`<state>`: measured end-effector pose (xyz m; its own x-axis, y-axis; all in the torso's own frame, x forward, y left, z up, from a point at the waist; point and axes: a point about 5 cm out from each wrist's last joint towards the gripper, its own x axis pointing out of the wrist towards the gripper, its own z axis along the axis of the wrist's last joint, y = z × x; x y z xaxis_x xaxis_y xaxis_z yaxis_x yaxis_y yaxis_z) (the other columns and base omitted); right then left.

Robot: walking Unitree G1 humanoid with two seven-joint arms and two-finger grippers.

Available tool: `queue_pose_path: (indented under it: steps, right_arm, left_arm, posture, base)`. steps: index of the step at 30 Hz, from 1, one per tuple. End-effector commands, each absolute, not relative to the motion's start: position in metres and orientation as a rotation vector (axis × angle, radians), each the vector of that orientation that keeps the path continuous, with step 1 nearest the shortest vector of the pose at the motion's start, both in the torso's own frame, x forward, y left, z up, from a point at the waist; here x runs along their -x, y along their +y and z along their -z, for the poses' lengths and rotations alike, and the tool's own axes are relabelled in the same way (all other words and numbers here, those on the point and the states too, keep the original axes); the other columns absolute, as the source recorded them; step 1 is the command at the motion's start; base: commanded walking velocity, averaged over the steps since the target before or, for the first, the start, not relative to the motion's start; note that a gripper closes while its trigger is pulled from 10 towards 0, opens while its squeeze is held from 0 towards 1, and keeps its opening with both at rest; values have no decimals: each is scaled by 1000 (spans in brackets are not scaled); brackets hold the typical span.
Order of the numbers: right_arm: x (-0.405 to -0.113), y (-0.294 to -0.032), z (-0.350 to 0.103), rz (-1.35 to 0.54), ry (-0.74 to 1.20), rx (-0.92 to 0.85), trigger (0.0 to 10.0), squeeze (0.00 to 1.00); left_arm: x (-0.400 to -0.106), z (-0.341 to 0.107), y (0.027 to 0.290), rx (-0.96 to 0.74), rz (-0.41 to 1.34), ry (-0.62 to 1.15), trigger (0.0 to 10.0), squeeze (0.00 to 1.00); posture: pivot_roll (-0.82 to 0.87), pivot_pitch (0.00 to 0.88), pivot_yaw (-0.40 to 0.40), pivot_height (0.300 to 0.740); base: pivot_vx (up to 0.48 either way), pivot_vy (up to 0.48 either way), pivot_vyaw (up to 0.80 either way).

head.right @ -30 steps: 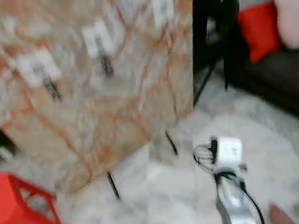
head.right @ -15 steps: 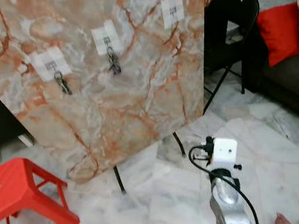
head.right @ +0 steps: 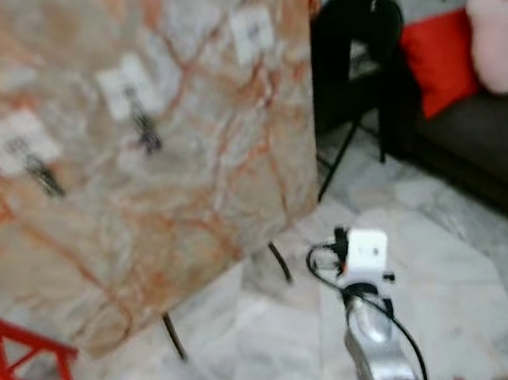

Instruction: Hang keys on a hook

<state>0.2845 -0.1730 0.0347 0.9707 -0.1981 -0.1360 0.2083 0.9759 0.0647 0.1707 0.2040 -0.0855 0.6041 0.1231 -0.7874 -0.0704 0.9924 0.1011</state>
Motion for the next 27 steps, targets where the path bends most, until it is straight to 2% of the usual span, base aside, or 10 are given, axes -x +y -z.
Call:
queue_pose_path:
  steps: [1,10,22,27]
  right_arm:
    - [-288,-166,-40,194,107,-92,10000,0]
    - [-290,-161,-43,139,86,-69,10000,0]
    - [-290,-153,-49,80,39,-74,10000,0]
    - [-290,-155,-46,97,60,-93,10000,0]
  left_arm:
    - [-160,89,214,-87,-122,953,10000,0]
    - [-160,88,215,-89,-122,953,10000,0]
    - [-160,89,215,-89,-123,956,10000,0]
    - [-160,88,216,-89,-122,956,10000,0]
  posture:
    - [1,16,17,740]
    - [0,16,16,740]
    - [-3,13,15,740]
    - [-2,10,16,740]
  base:
    - [285,0,0]
    - [282,0,0]
    - [283,0,776]
    - [283,0,193]
